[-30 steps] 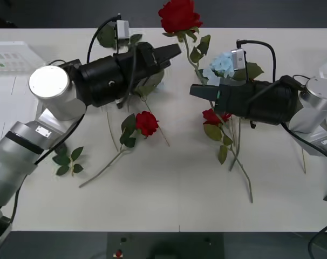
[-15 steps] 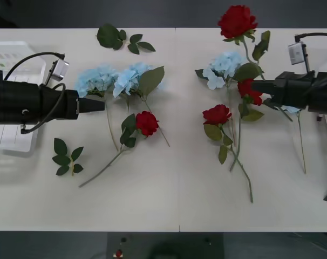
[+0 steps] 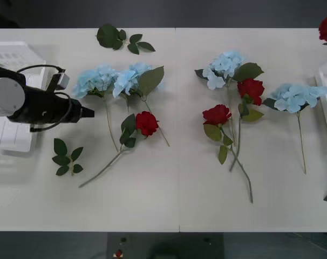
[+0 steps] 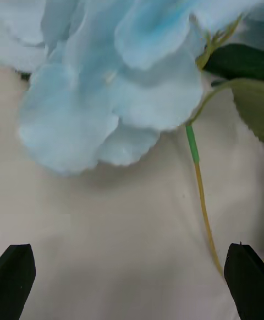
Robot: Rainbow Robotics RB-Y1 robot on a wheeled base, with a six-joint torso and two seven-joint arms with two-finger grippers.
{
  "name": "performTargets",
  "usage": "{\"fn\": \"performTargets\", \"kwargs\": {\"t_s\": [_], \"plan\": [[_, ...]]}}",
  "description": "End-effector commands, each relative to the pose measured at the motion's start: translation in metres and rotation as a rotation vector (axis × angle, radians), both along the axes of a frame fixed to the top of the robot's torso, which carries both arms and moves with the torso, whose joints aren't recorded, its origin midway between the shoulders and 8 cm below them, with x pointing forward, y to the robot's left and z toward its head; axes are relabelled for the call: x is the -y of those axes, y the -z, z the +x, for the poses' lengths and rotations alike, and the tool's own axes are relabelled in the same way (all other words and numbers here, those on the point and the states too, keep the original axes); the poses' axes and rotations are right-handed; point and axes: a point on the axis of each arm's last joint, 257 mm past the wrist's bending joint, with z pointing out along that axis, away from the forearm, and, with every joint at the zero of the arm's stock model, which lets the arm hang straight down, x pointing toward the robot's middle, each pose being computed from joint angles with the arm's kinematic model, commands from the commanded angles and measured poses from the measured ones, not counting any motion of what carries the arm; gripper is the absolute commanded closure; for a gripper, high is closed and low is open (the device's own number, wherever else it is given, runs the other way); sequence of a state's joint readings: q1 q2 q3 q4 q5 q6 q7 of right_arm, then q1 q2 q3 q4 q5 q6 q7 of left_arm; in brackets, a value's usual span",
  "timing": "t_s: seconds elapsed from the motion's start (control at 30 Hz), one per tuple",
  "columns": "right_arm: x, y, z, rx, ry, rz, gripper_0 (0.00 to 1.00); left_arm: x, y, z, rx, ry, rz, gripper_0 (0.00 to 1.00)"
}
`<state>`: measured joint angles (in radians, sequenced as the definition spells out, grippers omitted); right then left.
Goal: Put the red flowers into the right box and the blue flowers into the left box
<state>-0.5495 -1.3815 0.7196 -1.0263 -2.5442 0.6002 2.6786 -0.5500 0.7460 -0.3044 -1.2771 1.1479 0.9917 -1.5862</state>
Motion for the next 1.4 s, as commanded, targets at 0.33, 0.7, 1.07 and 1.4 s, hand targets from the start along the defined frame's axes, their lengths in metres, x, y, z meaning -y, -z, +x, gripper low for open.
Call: {"fn": "performTargets", "kwargs": {"t_s": [0.33,0.7,1.07,1.4], "plan": [[0.15,0.027,-0.014,-0.008,0.317,-0.288,1.0,0.045,-0.024,0.051,0.099,-0.149,0.067,0.0],[0.182,0.058,-0.01,0.006,0.471,-0.345,1.0,0.059,0.006,0.054,0.11,-0.149,0.152,0.0],[0.193,0.058,-0.008,0.015,0.511,-0.387,0.29,0.06,0.018,0.056,0.119,-0.153,0.173,0.99],[0.16,0.053,-0.004,-0.033,0.372,-0.31,0.0,0.065,-0.012,0.057,0.108,-0.153,0.092,1.0]]}}
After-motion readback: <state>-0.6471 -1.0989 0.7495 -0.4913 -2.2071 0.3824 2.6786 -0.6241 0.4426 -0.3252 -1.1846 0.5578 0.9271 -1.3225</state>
